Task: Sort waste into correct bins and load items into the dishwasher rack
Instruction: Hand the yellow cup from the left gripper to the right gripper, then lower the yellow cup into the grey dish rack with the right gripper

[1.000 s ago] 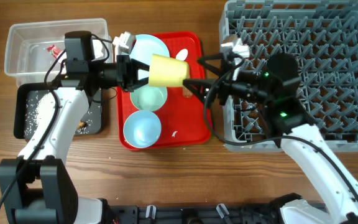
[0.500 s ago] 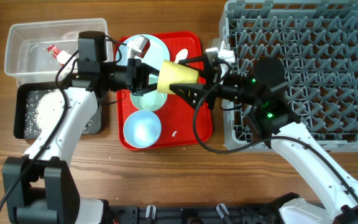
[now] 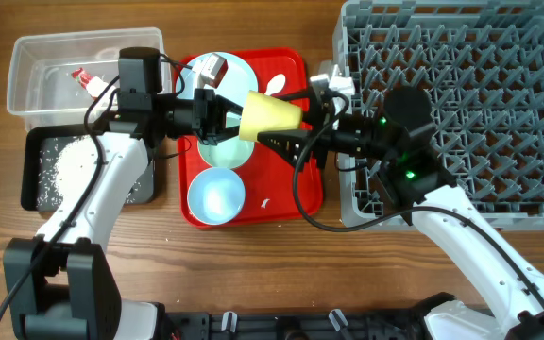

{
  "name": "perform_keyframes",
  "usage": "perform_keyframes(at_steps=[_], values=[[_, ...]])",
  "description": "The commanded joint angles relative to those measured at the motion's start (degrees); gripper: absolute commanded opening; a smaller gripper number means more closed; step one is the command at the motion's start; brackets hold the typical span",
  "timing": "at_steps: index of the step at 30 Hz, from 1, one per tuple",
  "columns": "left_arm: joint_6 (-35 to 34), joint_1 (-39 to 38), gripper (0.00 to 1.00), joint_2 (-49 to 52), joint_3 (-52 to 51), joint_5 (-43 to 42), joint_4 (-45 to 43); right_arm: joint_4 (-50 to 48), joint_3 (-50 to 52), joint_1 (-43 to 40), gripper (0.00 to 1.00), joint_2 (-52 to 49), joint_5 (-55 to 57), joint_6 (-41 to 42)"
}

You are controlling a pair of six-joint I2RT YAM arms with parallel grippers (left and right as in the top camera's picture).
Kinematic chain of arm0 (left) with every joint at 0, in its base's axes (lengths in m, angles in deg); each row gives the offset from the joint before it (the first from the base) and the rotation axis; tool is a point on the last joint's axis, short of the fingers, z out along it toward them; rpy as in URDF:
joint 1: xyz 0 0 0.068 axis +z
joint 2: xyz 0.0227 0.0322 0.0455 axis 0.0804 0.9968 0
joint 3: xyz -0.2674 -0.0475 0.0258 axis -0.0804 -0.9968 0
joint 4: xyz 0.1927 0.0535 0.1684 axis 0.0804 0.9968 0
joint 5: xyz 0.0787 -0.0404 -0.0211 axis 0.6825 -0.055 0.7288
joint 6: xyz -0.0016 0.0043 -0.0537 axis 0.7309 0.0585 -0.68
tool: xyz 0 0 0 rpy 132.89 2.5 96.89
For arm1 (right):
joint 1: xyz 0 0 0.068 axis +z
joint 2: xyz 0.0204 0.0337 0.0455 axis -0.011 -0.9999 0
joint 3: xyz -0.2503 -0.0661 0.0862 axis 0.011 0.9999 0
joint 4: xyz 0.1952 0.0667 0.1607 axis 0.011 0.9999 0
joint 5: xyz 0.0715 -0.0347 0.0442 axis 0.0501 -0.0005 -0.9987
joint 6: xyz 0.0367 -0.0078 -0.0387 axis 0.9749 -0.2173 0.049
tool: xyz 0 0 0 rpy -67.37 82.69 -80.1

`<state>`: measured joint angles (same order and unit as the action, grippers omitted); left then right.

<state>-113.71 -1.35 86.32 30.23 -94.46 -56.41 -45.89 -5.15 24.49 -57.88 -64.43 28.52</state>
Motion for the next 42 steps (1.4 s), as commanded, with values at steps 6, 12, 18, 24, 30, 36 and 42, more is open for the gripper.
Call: perform_keyframes(at_steps=[6,12,18,24,30,36,42], values=[[-0.1,0.0,0.04,-1.0,0.7,0.1,-0.2,1.1,-1.0,0.5,0.73,-0.6,-1.6,-2.4],[-0.1,0.0,0.06,-1.0,0.7,0.2,-0.2,1.1,-1.0,0.4,0.61,-0.6,-1.6,-3.2],[-0.1,0.0,0.09,-1.0,0.7,0.2,-0.2,1.2,-1.0,-1.5,0.55,-0.6,-1.7,-3.1],[-0.1,0.0,0.11,-1.0,0.7,0.5,-0.2,1.3,-1.0,-9.0,0.50,-0.5,-8.5,-2.8],[-0.1,0.0,0.11,-1.0,0.7,3.5,-0.2,8.7,-1.0,-17.8,0.48,-0.4,-9.5,-1.4],[0.2,0.0,0.22,-1.0,0.7,11.9,-0.1,25.4,-1.0,-25.7,0.49,0.5,-2.1,-8.1],[0.2,0.0,0.26,-1.0,0.7,24.4,2.1,40.7,-4.0,-27.6,0.48,6.4,14.3,-12.0]])
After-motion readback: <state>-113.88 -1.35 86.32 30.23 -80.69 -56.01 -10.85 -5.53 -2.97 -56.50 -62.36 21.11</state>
